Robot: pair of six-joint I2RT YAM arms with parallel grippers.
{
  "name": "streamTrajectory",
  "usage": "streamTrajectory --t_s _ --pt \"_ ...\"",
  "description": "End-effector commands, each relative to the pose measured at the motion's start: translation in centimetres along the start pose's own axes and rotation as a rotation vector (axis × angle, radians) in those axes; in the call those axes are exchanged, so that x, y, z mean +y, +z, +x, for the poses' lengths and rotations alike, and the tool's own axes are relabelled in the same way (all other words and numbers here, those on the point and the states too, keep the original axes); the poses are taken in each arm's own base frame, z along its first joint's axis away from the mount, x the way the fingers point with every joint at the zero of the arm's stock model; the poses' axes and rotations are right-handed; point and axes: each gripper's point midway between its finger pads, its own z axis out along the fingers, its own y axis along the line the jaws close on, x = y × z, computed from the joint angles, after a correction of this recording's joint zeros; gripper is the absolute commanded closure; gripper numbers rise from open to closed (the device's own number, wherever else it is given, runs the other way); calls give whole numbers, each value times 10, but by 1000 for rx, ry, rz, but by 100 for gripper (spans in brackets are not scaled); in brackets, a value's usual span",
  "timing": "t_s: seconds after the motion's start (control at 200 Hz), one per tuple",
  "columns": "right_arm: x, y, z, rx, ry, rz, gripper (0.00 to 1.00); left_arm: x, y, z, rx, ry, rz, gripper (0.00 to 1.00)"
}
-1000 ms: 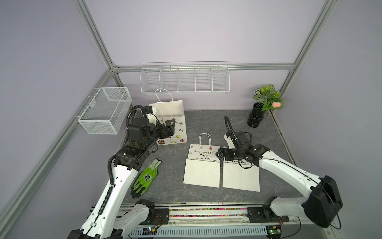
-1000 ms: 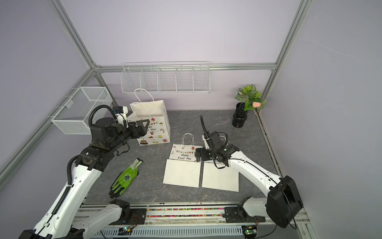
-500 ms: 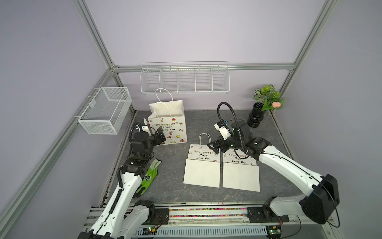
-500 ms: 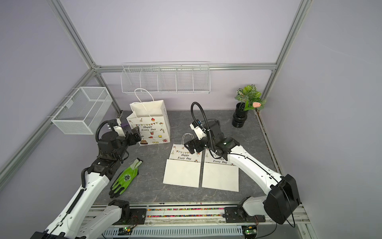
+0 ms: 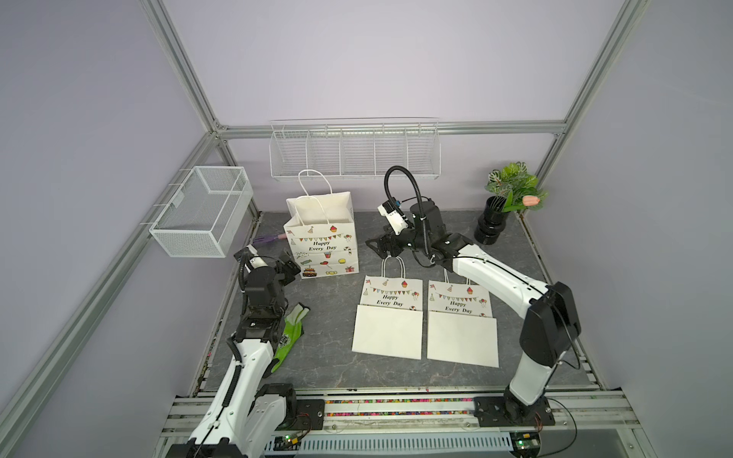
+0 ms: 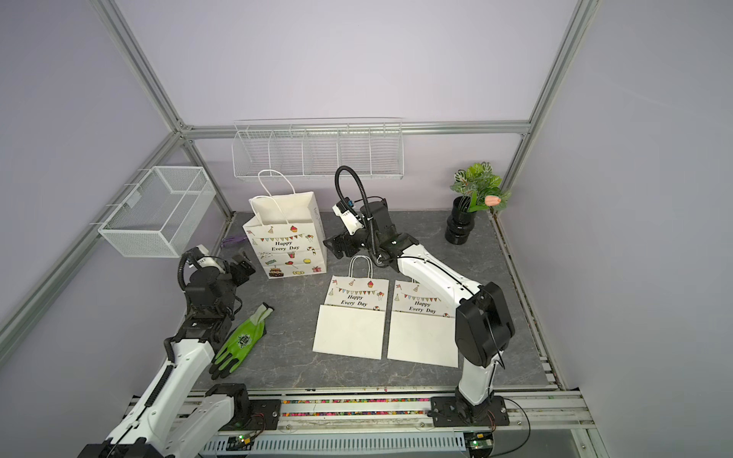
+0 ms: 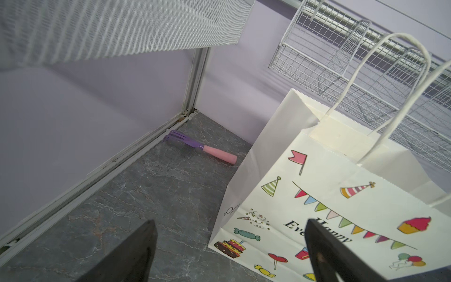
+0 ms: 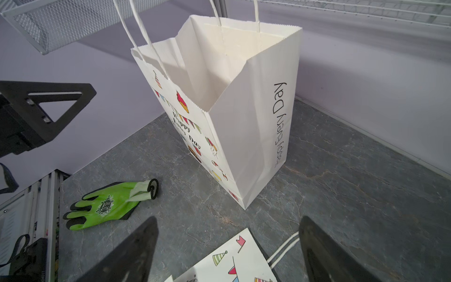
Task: Put away the paper bag
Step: Pick up the paper bag from the center of the board.
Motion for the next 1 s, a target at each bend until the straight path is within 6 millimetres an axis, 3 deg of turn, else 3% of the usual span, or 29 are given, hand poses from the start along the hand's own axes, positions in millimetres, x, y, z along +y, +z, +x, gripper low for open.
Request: streamTrajectory --t_s 0.0,0.32,0.585,0.72,0.83,0.994 --pt "16 11 -23 -71 -49 -47 13 -4 5 2 -4 -52 30 5" --pt "30 63 -24 -40 -63 -60 28 -9 12 11 22 -69 60 6" --pt "26 98 -18 11 -51 -38 54 -12 11 9 20 -59 76 6" --pt "27 99 -18 17 -48 -35 79 -13 10 8 20 -59 81 6" --pt "30 92 -25 4 -44 -39 92 -14 10 7 18 -59 85 6" --pt "34 76 -39 -12 -47 -29 93 -16 8 5 14 -66 93 6"
